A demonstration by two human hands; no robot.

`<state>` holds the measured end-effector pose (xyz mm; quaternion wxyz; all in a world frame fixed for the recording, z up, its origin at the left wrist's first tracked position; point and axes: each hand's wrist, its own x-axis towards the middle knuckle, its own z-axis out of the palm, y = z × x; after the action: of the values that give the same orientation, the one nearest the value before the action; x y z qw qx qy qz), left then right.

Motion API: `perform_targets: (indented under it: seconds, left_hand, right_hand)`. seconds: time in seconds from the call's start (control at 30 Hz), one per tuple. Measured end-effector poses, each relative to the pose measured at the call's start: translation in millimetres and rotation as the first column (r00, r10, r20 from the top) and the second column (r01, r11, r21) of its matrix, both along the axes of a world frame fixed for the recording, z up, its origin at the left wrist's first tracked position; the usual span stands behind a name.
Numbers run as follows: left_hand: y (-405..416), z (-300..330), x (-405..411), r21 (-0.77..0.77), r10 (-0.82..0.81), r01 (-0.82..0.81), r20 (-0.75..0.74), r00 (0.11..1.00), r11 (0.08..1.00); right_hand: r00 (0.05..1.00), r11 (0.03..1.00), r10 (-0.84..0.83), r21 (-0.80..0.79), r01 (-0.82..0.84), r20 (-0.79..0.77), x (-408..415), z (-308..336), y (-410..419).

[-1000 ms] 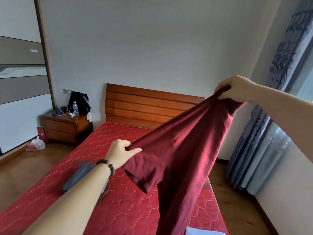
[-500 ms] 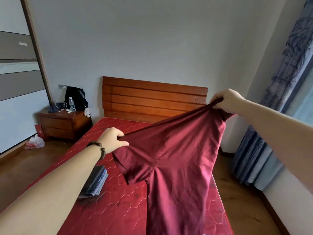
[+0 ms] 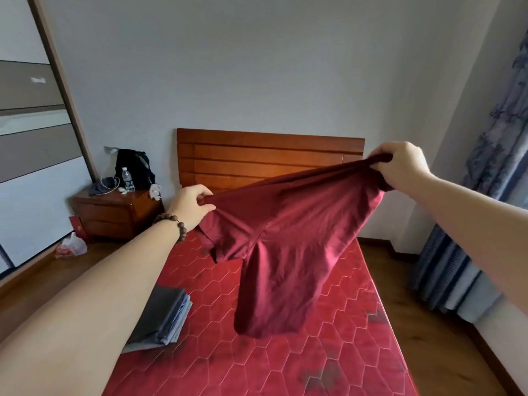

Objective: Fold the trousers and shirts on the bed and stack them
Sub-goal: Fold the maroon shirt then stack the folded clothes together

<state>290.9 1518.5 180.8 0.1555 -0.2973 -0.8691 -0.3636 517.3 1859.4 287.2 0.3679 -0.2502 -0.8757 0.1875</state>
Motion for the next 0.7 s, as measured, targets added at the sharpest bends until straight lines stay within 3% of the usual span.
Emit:
perform_targets:
  seconds: [0.13,0.27,0.43,0.57,0.7]
  left_hand:
    - [-10,-1,4,0.029,0.011,-0.010,-0.044,0.999,1.000]
    - [-27,-39,22,0.006,-0.018,0.018,0.035,0.999,1.000]
    - [-58,-126,73,-0.166,-0.065,0.090,0.151,0.986,0.982]
    - [-89,-214,130,-0.322,0.004,0.088,0.274,0.962,0.943]
    - [-119,-303,185,-0.481,0.032,0.169,0.381,0.924,0.860]
  right_hand:
    - [0.999,0.998,0.031,-0.060,-0.033,-0.035,15,-7,-11]
    - [0.995,0.995,0.092,-0.024,-0.092,0.021,41,-51,-25]
    - [0.955,0.986,0.166,-0.074,-0.152,0.244,95,-154,-42]
    - [0.850,0.966,0.242,-0.198,-0.166,0.468,149,-251,-66]
    - [0.745,0.937,0.301,-0.332,-0.113,0.596,201,-346,-99]
